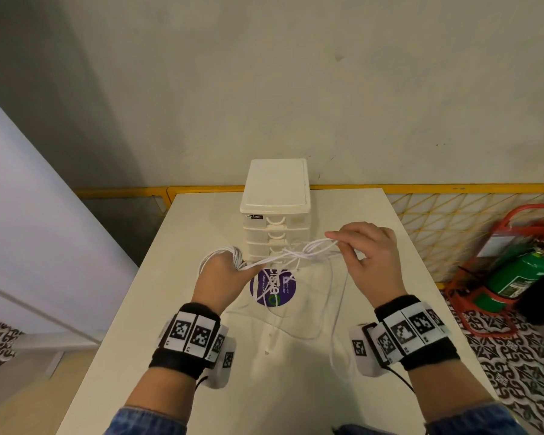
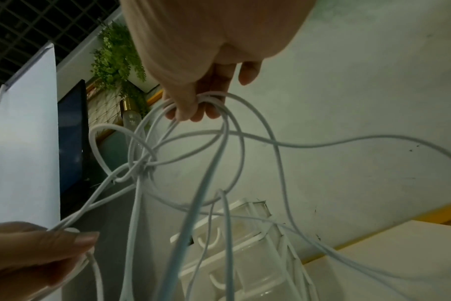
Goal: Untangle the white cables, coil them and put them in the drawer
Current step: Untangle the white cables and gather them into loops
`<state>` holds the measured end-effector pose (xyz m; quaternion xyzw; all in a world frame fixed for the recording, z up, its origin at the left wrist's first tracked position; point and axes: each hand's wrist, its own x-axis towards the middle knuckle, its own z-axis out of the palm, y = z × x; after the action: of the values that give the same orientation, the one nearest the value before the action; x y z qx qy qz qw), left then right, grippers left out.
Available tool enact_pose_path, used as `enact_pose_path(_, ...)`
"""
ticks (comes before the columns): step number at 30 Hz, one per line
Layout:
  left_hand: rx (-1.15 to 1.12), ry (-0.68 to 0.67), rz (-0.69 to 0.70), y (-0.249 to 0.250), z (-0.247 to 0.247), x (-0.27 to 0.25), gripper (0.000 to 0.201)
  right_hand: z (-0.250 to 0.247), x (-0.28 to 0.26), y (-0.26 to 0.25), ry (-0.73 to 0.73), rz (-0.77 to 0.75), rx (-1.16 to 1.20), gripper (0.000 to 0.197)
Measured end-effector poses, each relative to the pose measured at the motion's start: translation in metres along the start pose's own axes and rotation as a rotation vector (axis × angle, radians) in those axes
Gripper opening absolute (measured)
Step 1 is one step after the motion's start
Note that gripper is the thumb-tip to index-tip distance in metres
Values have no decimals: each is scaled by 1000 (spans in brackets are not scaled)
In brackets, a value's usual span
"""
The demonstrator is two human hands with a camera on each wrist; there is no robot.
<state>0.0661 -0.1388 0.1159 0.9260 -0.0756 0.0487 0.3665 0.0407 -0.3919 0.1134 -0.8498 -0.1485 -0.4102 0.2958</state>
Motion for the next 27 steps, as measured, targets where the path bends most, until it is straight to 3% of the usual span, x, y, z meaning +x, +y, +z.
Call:
enact_pose_path(5,-282,-245,-170,8,-2,-3,40,4,-8,10,-1,99,-7,21)
enact_pose_path(8,-489,-452,-186,9,-4,-6,42,7,-13,12,19,161,20,20)
enact_pose_path(11,-587,-508,-160,14,-10,-8,46,8,-14,12,3,200,39,20)
enact_pose_path(15,-710,-506,-154,15,-16,-6,43,8,-14,17,-66,253,53,16)
enact_pose_path(19,-720,-412,-203,17,-13,-4,37,12,-15,15,-166,472,214,19)
enact_pose_path(22,-491,-256,-185,15,-11,-2,38,11,-14,11,-216,577,332,25)
enact_pose_path(24,-353,-190,-100,12,-10,1,30,9,-12,7,-170,576,394,27)
enact_pose_path(27,16,-80,50,3,-8,4,26,5,-8,-1,-14,363,347,26)
